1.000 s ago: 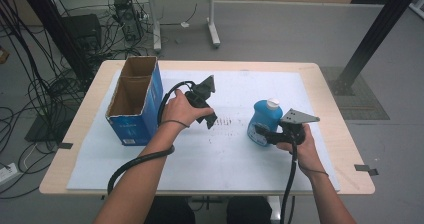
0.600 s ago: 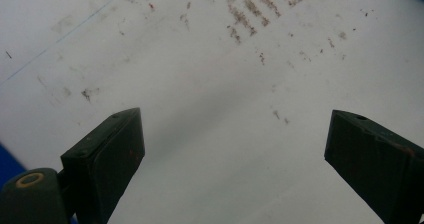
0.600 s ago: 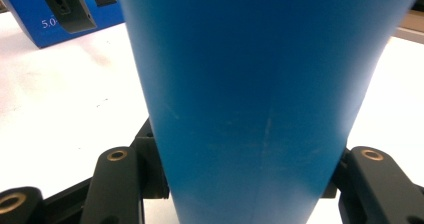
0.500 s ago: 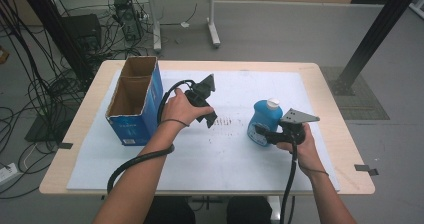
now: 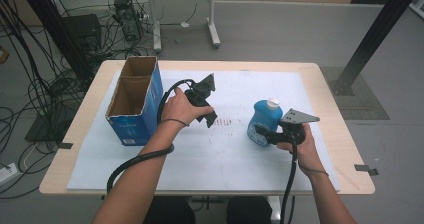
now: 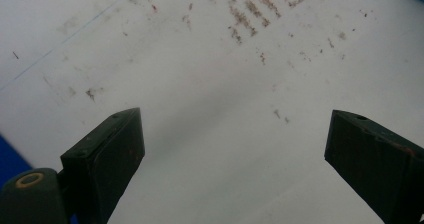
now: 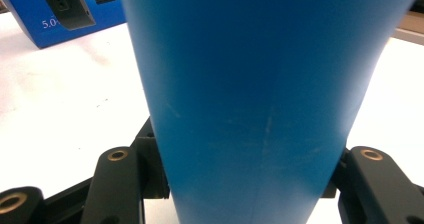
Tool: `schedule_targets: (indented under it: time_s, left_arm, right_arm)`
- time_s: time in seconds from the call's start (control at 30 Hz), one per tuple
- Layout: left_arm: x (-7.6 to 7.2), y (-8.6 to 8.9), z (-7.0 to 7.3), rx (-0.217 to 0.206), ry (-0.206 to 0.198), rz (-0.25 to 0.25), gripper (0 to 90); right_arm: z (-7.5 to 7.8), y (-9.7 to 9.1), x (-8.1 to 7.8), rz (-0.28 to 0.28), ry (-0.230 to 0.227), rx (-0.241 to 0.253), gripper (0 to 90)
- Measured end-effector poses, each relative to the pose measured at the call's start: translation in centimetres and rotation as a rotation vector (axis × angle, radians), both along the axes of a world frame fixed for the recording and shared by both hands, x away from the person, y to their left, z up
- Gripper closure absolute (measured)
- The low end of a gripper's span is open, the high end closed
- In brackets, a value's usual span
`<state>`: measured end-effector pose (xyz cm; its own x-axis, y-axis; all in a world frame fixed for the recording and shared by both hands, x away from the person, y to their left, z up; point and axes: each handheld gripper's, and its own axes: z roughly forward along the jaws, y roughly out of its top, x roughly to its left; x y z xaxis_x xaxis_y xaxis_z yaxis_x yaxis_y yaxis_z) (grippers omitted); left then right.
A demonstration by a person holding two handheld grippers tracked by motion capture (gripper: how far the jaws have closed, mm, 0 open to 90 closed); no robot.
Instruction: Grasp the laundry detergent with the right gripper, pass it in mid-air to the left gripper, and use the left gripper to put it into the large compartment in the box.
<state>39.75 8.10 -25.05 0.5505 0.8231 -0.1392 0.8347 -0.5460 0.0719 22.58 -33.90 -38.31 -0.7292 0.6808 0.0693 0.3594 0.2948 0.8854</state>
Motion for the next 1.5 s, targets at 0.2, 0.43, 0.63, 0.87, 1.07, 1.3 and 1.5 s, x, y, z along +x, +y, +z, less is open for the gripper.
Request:
schedule_targets:
  time_s: [0.2,0.43,0.63,0.87,1.07,1.3,1.5]
  left_arm:
    - [-0.06,0.18,-0.07,-0.003,0.003,0.004,9.4]
    - [0.01,0.39,-0.01,-0.003,0.001,0.01,9.3]
    - [0.16,0.41,0.29,0.001,-0.007,0.013,9.2]
    - [0.16,0.38,0.21,0.003,-0.002,0.009,9.0]
    - [0.14,0.47,0.36,-0.001,-0.005,0.012,9.1]
    - [0.18,0.78,0.42,-0.01,-0.007,0.017,9.1]
    - [0.24,0.73,0.17,-0.008,0.0,0.012,9.1]
  right_arm:
    - [-0.03,-0.02,0.0,0.001,-0.001,0.001,42.9]
    - [0.0,-0.1,0.14,0.006,0.001,0.001,42.9]
    - [0.03,-0.18,0.31,0.014,-0.001,-0.001,42.9]
    - [-0.07,-0.19,0.24,0.012,-0.004,0.002,43.0]
    - [-0.08,-0.22,0.24,0.014,-0.005,0.002,43.1]
    - [-0.02,-0.24,0.35,0.017,-0.003,0.0,43.1]
    - [-0.04,-0.25,0.33,0.016,-0.003,0.001,43.2]
